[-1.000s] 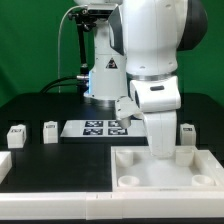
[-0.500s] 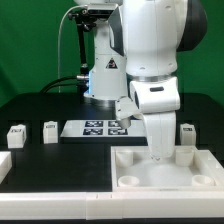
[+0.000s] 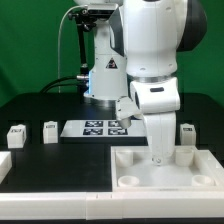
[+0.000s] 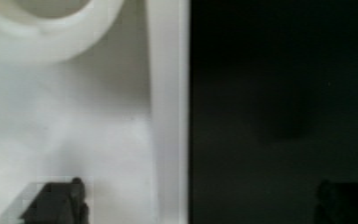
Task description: Assemble one leg
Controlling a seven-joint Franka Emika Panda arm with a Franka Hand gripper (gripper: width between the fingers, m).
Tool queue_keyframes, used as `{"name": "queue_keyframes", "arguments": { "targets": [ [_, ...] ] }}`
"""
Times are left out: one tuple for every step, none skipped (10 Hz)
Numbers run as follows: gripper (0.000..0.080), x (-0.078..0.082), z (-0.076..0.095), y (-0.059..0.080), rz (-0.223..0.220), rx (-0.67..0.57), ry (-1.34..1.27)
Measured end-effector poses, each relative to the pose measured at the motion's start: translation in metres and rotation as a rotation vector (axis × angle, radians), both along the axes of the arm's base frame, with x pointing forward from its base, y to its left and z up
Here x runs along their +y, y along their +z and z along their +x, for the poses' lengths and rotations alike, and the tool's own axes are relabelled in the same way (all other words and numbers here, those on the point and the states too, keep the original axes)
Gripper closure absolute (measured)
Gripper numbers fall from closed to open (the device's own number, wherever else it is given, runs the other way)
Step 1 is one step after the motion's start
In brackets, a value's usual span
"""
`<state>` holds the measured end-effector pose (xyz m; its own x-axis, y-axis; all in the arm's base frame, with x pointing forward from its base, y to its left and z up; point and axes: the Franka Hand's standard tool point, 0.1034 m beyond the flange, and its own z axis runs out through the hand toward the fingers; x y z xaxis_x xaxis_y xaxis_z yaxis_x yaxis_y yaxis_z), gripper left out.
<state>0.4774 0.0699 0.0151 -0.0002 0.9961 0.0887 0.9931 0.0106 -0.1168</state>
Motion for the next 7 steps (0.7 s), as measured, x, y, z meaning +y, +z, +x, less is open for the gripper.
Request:
{"name": "queue_keyframes", "arguments": {
  "targets": [
    [0.0150,-0.002,-0.006,0.008,-0.009,-0.004,-0.013],
    [0.0150,-0.005,-0.016,0.017,-0.020,-0.008,-0.026],
    [0.0150,-0.009,-0.024,0.025,-0.030,-0.014,-0.031],
    [0.0150,-0.015,-0.033,0.037,-0.041,-0.028,-0.040],
    [0.0150,-0.018,-0.039,0.042,-0.049,-0.034,-0.070],
    [0.0150,-0.017,-0.039,0.038,-0.049,-0.027,-0.094],
    [0.0150,-0.018,-0.039,0.037,-0.049,-0.025,-0.094]
  ]
}}
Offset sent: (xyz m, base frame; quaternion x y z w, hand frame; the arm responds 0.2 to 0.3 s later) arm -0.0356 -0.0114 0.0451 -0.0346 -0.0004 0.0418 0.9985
